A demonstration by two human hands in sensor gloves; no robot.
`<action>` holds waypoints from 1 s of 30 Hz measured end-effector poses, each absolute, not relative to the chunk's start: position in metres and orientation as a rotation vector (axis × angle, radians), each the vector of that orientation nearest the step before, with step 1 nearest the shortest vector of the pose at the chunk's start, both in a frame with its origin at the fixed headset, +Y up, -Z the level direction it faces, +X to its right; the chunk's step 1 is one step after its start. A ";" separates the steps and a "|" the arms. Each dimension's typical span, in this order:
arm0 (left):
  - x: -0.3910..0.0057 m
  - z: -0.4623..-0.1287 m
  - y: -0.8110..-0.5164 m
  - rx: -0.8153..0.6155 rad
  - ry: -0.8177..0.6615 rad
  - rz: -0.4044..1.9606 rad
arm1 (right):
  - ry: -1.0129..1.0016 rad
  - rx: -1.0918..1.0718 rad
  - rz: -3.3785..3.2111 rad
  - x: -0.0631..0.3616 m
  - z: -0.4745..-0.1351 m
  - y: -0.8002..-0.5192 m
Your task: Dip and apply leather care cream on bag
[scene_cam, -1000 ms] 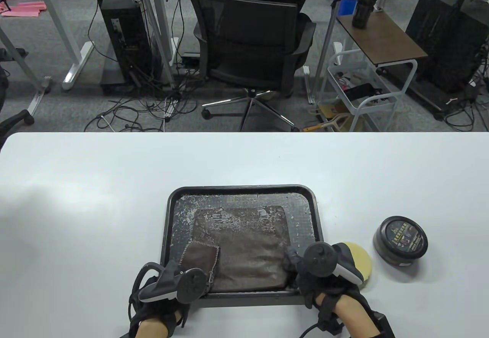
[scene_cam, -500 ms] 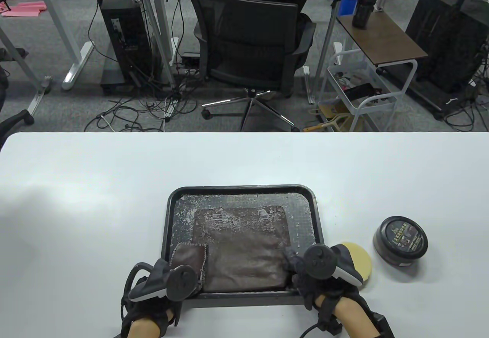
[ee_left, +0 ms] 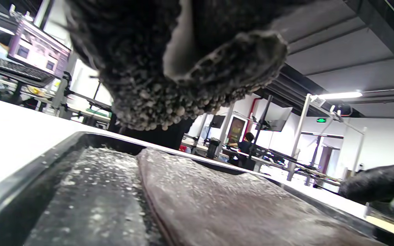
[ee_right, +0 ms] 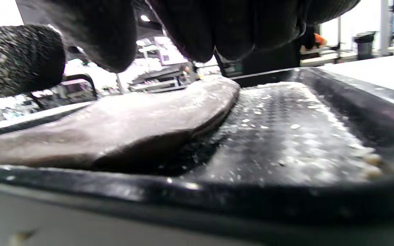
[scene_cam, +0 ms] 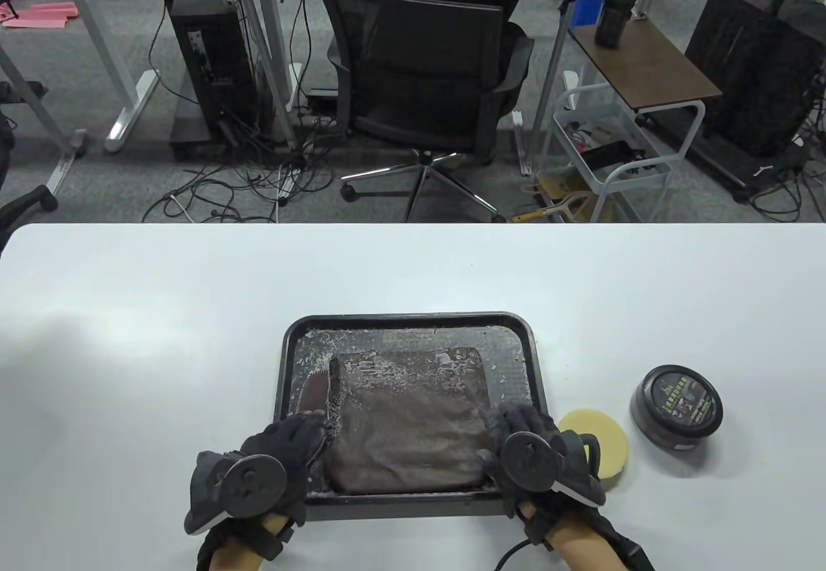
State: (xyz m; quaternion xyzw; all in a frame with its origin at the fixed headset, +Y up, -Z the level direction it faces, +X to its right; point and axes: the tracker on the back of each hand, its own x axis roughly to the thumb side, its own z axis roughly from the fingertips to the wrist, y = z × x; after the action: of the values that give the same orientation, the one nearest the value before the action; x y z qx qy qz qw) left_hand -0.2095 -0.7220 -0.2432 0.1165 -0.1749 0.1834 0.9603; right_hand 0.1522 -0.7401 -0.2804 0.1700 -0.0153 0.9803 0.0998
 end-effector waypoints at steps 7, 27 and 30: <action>-0.220 -0.244 -0.723 0.263 -0.280 0.368 | 0.159 0.372 3.080 0.136 -0.285 -0.752; -0.226 -0.250 -0.728 0.245 -0.272 0.415 | 0.538 -0.165 2.885 0.129 -0.306 -0.769; -0.226 -0.250 -0.728 0.243 -0.274 0.419 | 0.453 -0.138 2.875 0.128 -0.304 -0.768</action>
State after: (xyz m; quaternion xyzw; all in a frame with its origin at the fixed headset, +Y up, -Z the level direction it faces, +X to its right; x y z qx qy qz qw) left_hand -0.2257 -0.7277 -0.2504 0.1197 -0.1354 0.2067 0.9616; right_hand 0.1285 -0.7678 -0.3035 -0.0472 0.1543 0.9803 0.1136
